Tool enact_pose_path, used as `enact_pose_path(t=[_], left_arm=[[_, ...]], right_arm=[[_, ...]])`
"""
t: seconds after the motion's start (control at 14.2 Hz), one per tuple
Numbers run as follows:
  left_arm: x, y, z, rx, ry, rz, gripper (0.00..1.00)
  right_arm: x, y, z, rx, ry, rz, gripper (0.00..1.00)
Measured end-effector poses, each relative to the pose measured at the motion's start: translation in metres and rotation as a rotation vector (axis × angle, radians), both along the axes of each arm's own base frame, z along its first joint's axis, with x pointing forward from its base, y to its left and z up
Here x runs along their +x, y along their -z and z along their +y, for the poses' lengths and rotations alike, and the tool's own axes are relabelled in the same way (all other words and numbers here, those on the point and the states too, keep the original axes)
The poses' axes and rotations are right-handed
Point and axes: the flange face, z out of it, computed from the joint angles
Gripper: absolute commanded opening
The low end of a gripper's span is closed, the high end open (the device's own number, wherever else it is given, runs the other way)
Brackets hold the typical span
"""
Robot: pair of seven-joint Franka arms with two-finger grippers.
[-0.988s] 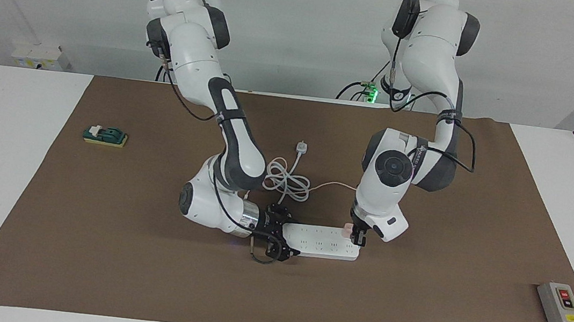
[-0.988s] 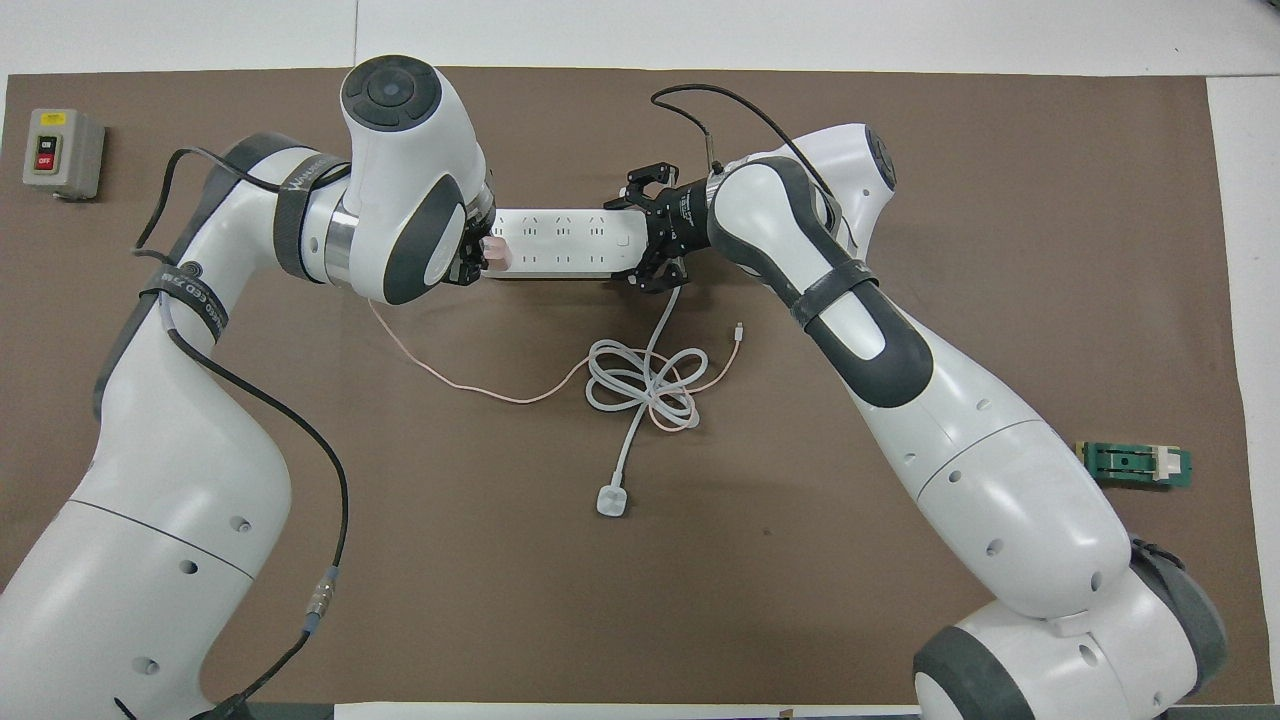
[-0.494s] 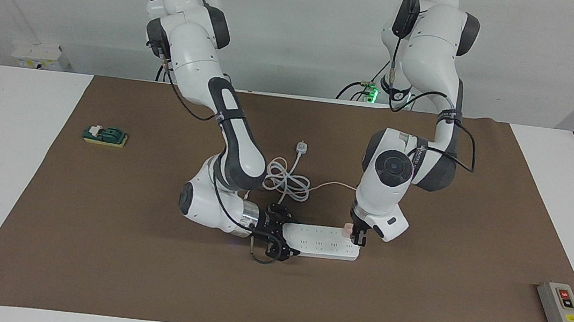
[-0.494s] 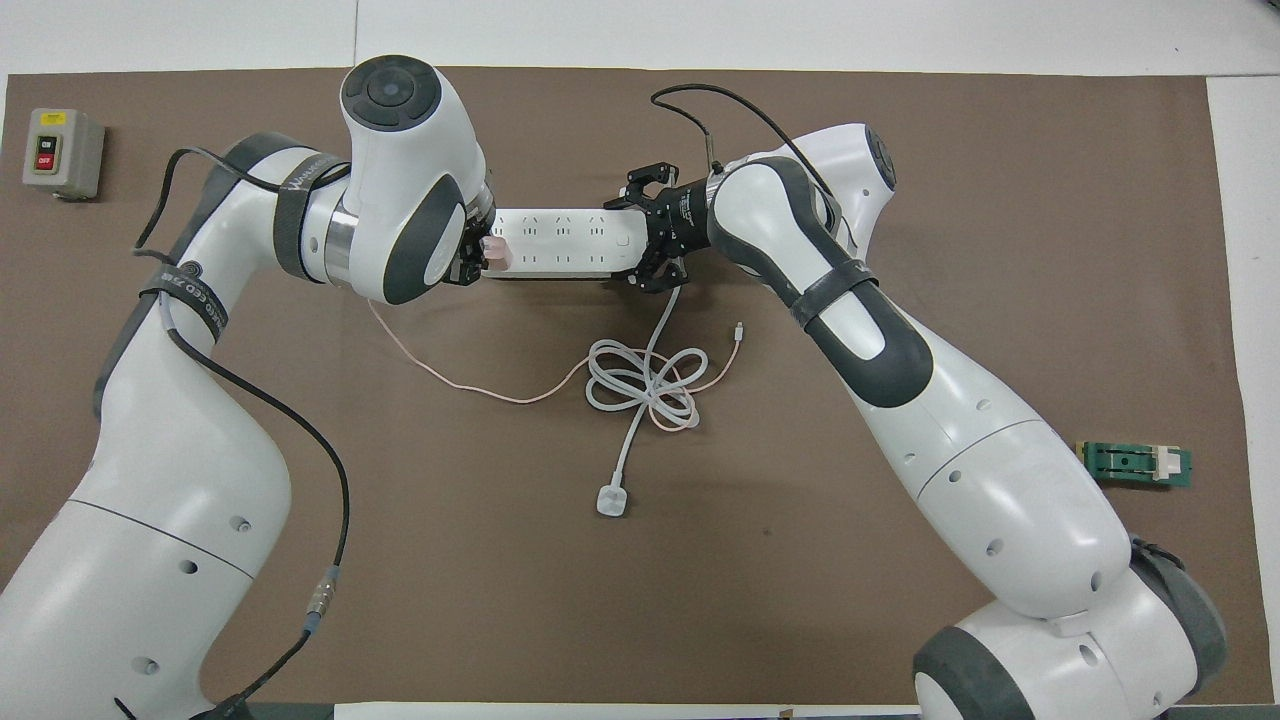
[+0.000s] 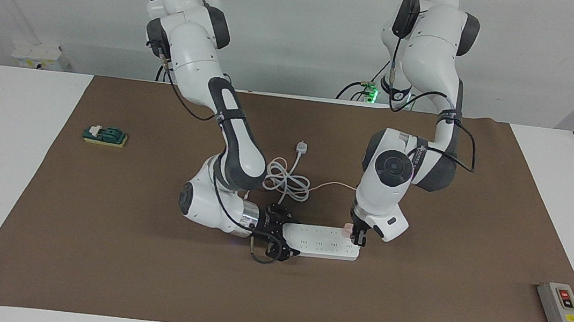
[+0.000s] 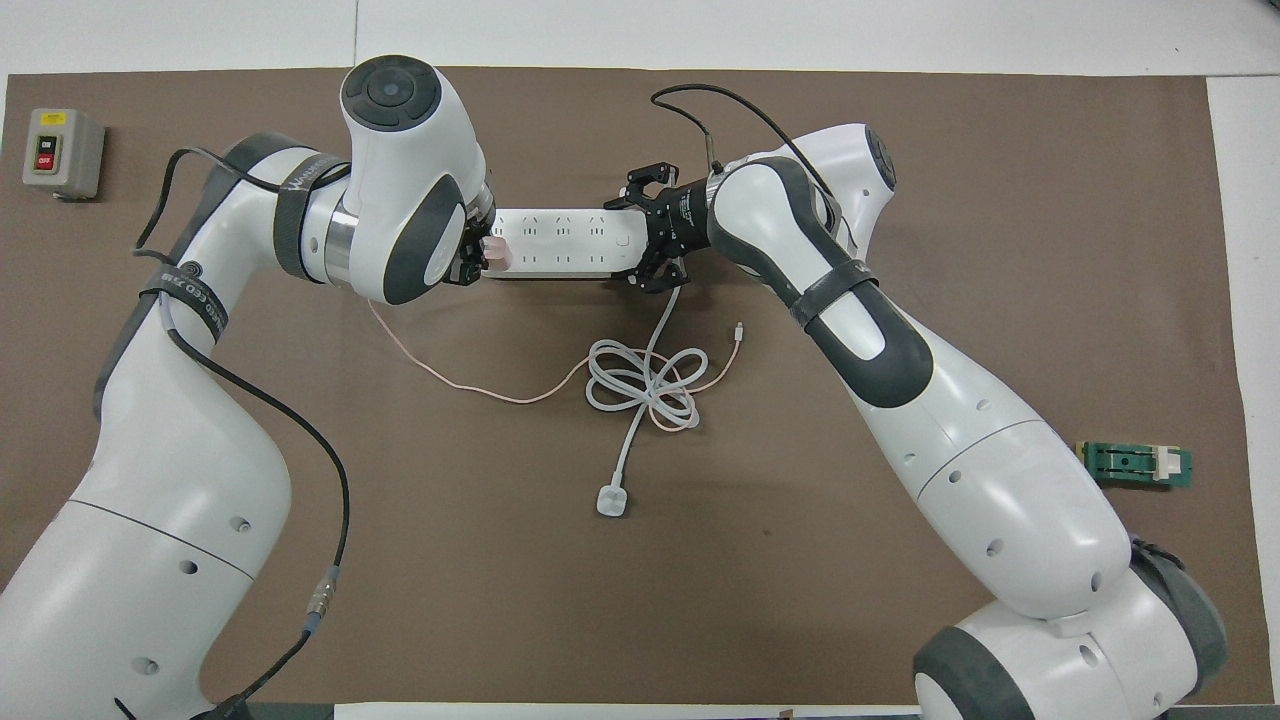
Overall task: Unplug charger and place it aside
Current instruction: 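Grasp the pink charger with the left gripper while the right gripper holds the strip, then pull the pink charger out of the strip with the left gripper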
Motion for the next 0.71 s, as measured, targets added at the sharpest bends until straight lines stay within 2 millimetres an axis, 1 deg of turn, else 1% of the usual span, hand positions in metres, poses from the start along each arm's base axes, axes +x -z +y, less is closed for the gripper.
enact_pose_path(t=[0.28, 0.35, 0.42, 0.49, 0.56, 0.64, 0.71], left_arm=[[0.0, -0.005, 0.0, -0.002, 0.0, -0.004, 0.0], [-0.001, -0.015, 0.001, -0.004, -0.002, -0.01, 0.0], [0.002, -0.036, 0.006, -0.011, -0.006, -0.031, 0.0], [0.003, -0.061, 0.015, -0.017, -0.011, -0.048, 0.0], [0.004, -0.08, 0.025, -0.02, -0.017, -0.058, 0.0], [0.004, -0.092, 0.031, -0.023, -0.021, -0.063, 0.0], [0.003, -0.096, 0.034, -0.026, -0.022, -0.062, 0.0]], right_arm=[[0.0, 0.0, 0.0, -0.001, 0.001, 0.0, 0.25], [0.0, 0.0, 0.0, -0.001, 0.001, -0.001, 0.25], [0.0, 0.0, 0.0, -0.001, -0.001, -0.003, 0.25], [0.0, 0.0, 0.0, -0.001, -0.001, -0.003, 0.25], [0.0, 0.0, 0.0, 0.0, -0.002, -0.004, 0.25], [0.0, 0.0, 0.0, 0.0, -0.002, -0.004, 0.25], [0.0, 0.0, 0.0, 0.0, -0.002, -0.004, 0.27]])
